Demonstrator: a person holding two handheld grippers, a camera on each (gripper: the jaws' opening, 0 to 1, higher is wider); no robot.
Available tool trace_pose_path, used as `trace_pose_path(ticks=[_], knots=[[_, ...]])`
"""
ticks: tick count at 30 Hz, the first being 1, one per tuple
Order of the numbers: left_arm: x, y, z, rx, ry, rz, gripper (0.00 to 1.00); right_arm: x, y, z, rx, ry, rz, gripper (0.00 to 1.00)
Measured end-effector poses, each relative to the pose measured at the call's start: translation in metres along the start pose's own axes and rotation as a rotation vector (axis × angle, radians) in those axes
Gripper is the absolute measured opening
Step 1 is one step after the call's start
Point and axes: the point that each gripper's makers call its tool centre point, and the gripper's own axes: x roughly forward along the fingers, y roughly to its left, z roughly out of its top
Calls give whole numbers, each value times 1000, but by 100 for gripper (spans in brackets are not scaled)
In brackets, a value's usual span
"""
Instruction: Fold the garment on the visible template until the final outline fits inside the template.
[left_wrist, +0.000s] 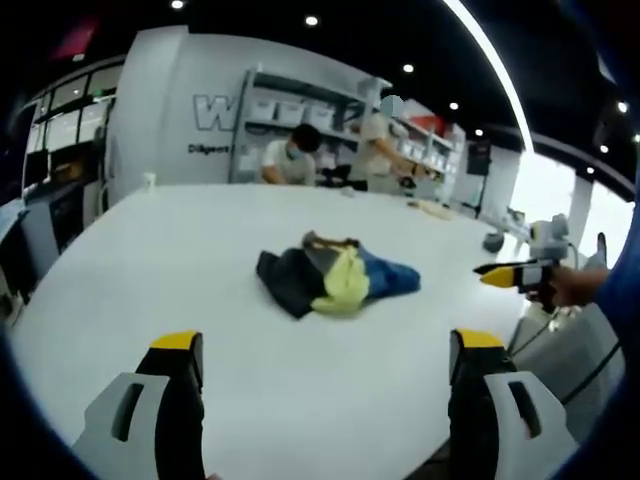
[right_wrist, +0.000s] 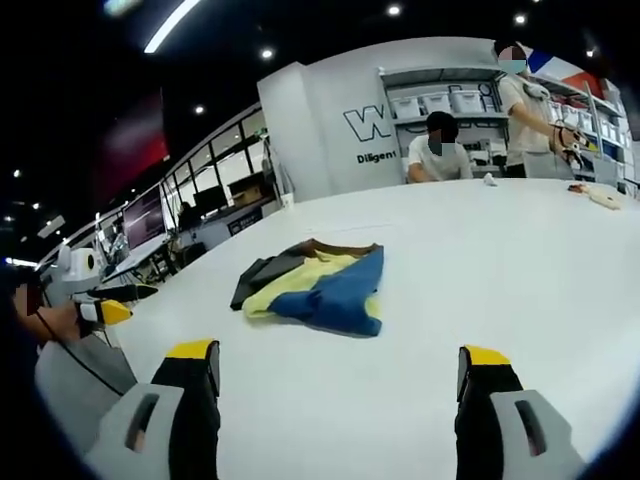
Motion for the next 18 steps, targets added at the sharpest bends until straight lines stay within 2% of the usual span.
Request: trace_pose_path(ticks=[18], knots=[[1,0,-5,3,17,-8,98,3,-1,-4,16,10,5,99]])
